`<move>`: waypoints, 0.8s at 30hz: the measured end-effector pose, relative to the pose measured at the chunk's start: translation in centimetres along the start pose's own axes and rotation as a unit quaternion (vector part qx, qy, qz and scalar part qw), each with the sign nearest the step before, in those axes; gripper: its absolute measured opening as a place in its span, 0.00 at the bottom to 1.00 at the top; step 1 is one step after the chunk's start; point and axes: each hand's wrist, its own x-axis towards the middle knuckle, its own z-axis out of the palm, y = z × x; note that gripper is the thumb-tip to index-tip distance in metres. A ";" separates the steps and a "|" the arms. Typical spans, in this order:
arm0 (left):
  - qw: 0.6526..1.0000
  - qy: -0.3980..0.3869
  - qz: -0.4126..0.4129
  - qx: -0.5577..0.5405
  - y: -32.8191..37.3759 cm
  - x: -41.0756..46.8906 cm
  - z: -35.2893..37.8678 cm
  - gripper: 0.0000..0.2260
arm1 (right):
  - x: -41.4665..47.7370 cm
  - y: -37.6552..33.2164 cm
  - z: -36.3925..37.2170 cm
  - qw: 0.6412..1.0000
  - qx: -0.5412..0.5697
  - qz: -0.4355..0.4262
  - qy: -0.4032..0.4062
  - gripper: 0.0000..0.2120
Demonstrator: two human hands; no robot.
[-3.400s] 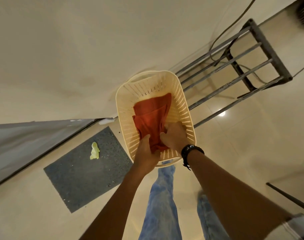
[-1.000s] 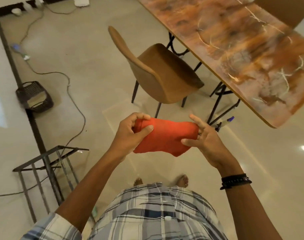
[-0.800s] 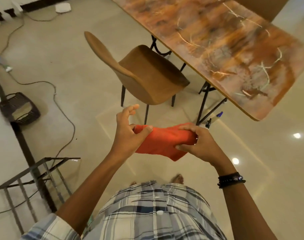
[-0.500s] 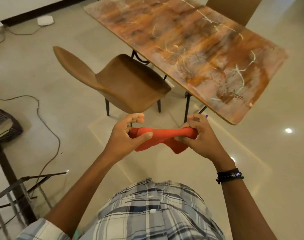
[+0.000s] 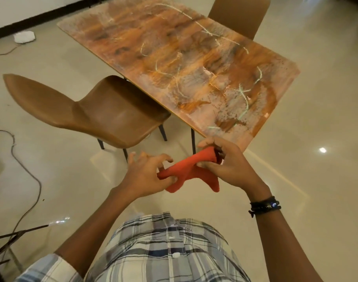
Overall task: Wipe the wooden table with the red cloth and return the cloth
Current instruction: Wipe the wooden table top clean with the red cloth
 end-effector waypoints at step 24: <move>0.936 -0.096 0.216 -0.260 10.2 18.4 0.9 0.17 | 7.6 5.9 -3.6 0.815 0.473 0.285 0.173 0.34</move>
